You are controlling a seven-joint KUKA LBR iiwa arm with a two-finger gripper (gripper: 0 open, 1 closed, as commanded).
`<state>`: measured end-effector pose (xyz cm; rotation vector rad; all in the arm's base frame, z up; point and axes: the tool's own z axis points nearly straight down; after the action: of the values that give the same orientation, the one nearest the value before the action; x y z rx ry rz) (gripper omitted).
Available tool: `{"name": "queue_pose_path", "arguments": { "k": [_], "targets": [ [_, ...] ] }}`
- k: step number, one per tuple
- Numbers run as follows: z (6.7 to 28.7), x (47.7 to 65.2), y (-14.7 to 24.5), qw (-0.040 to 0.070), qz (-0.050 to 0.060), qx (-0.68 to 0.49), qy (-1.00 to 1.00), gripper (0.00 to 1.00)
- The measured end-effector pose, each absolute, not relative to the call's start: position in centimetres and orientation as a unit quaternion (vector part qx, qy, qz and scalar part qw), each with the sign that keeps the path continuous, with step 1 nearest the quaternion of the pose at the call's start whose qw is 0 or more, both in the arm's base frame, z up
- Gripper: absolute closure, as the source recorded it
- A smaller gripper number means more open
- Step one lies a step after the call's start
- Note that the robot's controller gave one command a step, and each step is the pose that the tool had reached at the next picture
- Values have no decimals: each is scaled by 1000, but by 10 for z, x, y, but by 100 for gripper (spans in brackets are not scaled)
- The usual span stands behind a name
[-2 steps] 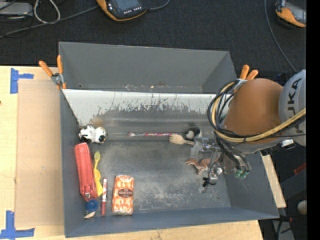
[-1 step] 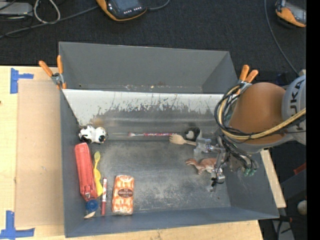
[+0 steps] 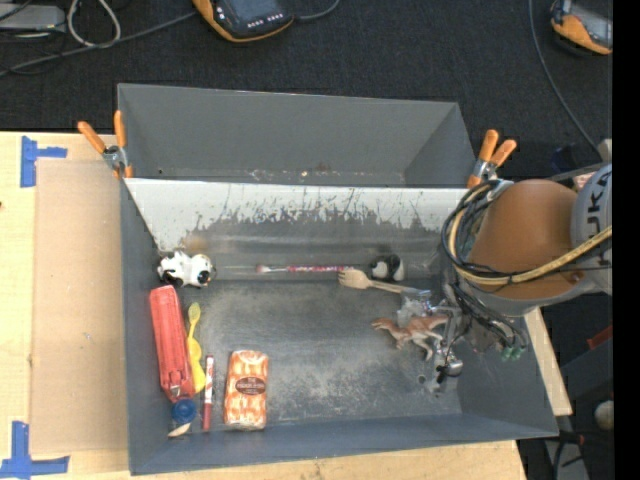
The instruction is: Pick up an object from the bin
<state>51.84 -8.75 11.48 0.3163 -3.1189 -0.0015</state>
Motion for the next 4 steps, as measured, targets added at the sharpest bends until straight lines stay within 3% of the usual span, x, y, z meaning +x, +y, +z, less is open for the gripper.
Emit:
{"name": "queue_pose_path", "arguments": {
  "k": [1,2,3,4],
  "targets": [
    [85,523,-85,1,-1,158,-987,0],
    [95,533,-130,1,-1,85,-996,0],
    [79,540,-144,2,-5,136,-991,100],
    [79,540,-144,2,-5,136,-991,100]
  ]
}}
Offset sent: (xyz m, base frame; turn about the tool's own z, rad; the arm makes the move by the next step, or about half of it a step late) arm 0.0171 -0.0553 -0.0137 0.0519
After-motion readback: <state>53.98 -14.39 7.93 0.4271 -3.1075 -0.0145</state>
